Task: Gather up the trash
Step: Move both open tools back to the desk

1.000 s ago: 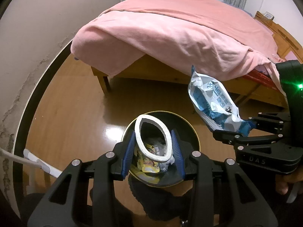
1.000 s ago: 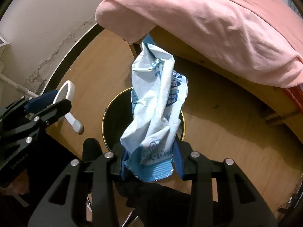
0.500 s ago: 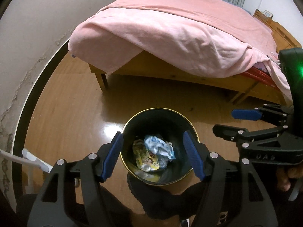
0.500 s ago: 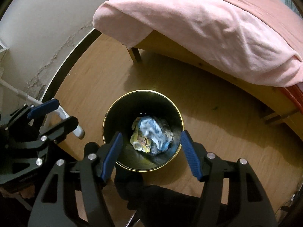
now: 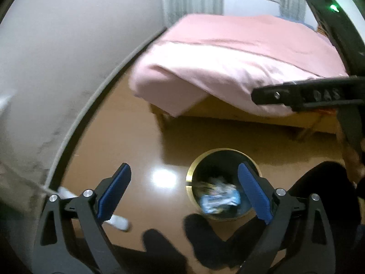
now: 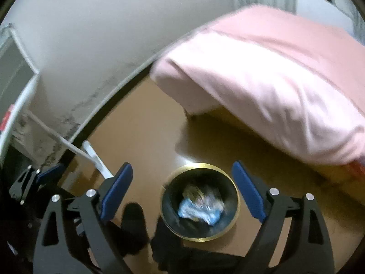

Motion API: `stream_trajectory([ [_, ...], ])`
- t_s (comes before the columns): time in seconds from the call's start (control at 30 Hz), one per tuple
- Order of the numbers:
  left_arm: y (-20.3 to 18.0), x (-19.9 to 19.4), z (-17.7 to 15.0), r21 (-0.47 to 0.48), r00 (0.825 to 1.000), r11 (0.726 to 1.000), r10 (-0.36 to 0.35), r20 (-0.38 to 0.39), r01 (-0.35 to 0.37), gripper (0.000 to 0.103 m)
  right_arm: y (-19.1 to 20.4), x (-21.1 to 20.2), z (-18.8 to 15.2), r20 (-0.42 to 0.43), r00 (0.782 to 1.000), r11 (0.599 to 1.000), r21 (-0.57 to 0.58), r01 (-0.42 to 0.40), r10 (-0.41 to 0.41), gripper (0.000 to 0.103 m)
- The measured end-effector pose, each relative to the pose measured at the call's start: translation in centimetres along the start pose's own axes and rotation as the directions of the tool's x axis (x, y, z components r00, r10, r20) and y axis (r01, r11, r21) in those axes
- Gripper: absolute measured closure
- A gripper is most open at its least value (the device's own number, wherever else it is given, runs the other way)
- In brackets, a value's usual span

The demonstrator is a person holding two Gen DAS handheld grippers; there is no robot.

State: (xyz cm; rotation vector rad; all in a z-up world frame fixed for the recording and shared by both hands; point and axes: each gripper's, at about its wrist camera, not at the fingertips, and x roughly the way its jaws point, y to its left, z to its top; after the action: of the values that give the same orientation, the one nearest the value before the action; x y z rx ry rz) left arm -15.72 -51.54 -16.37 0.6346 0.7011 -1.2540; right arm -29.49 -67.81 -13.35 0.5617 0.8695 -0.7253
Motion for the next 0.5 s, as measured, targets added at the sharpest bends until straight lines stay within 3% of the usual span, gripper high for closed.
stream_trajectory([
  [0.17,7.5,-9.6,0.3,-0.147,0.988,0.98,0.143,0.065,-0.132,0.011,8.8,-2.6,4.3,0.076,0.99,0.985,-0.13,-0.111,0.121,0.014],
  [0.3,14.4,-16.9,-1.5,-0.282,0.946,0.92,0.309,0.093,-0.273,0.011,17.7,-3.9,5.7,0.077,0.962,0.938,-0.258,-0.233,0.26,0.014],
  [0.43,21.7,-23.5,-5.6,-0.385,0.863,0.804,0.504,0.034,-0.454,0.011,27.4,-4.7,5.1,0.019,0.922,0.855,-0.381,-0.352,0.387,0.014],
  [0.5,25.6,-26.5,-8.8,-0.425,0.811,0.728,0.584,-0.028,-0.539,0.011,32.5,-5.0,3.9,-0.036,0.897,0.796,-0.446,-0.409,0.441,0.014],
])
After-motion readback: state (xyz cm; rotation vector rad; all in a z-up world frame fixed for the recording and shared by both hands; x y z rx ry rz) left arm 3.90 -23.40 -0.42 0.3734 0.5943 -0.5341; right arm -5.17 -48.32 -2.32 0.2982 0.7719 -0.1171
